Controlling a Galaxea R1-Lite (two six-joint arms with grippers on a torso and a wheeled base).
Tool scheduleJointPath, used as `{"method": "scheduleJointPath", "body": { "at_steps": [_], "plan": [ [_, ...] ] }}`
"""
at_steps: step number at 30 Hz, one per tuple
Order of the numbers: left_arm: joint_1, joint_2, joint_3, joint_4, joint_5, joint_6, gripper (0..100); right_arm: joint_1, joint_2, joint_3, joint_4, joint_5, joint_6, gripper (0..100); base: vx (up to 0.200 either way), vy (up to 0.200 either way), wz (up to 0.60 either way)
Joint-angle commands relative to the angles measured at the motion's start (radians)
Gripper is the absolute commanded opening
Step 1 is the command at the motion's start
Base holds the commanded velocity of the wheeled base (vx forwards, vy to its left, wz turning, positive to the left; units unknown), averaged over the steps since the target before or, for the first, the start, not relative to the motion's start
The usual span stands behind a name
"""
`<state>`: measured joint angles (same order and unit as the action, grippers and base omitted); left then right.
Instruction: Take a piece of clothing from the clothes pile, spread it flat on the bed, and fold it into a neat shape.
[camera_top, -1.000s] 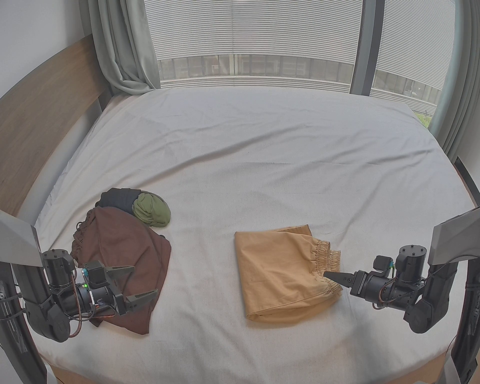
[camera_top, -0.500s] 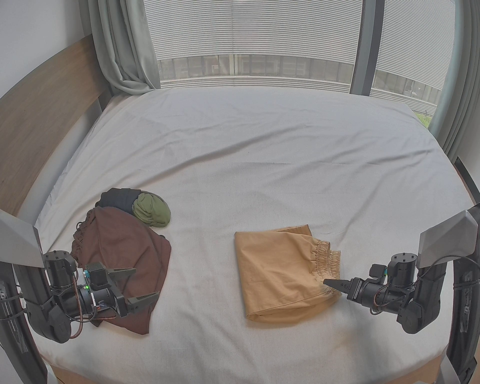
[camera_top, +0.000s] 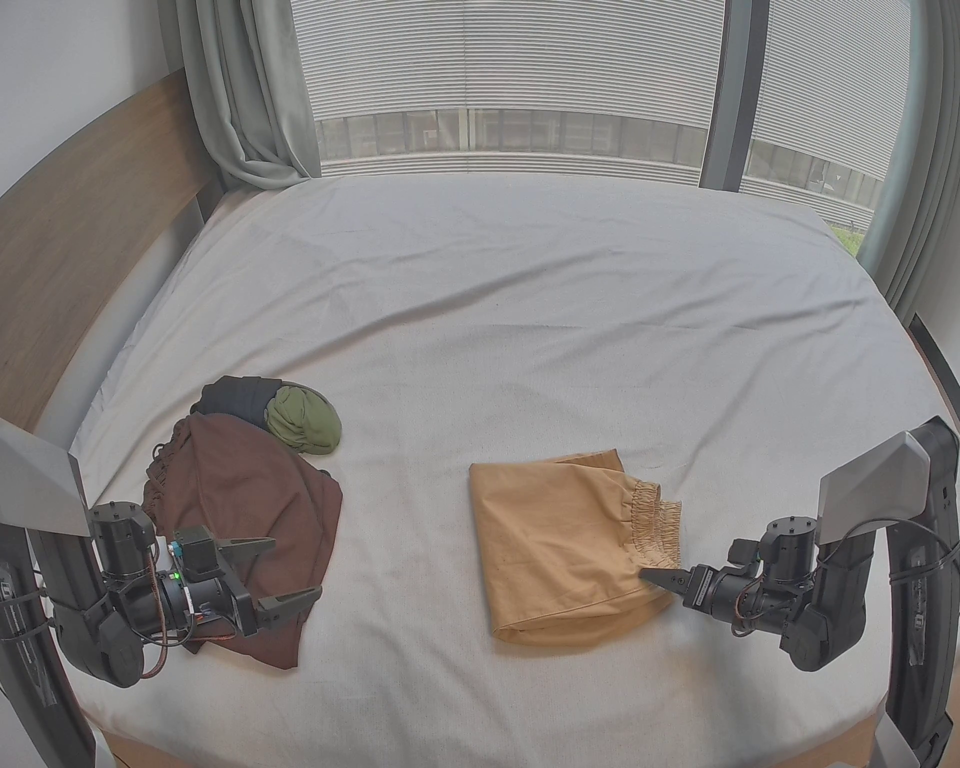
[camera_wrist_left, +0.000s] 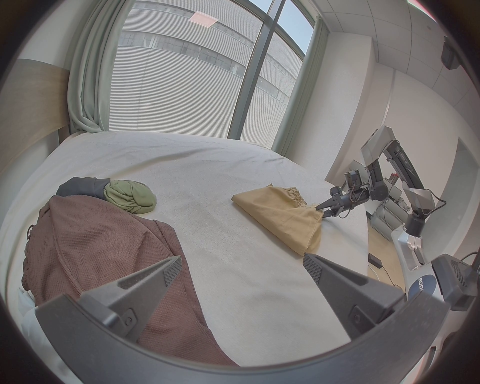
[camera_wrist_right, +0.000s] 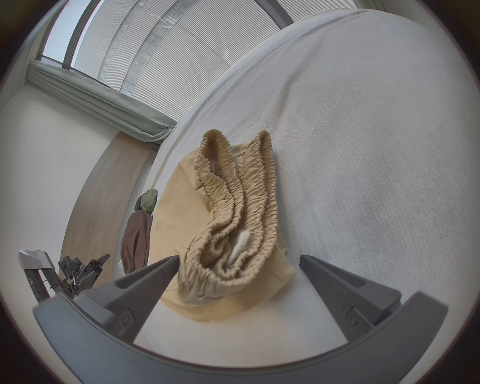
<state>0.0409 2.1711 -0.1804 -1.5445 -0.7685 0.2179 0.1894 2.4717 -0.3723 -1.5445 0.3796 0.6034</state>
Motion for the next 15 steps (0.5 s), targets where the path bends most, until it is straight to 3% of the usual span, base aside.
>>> {"method": "scheduleJointPath", "body": {
  "at_steps": [1, 15],
  "plan": [
    [0.001, 0.003, 0.001, 0.0, 0.0, 0.0, 100, 0.005, 0.023, -0.022, 0.001, -0.014, 0.001, 100, 0.0, 0.0, 0.0],
    [-0.004, 0.003, 0.006, 0.0, 0.0, -0.002, 100, 0.05, 0.047, -0.085, 0.0, -0.019, 0.012, 100, 0.0, 0.0, 0.0]
  ]
}}
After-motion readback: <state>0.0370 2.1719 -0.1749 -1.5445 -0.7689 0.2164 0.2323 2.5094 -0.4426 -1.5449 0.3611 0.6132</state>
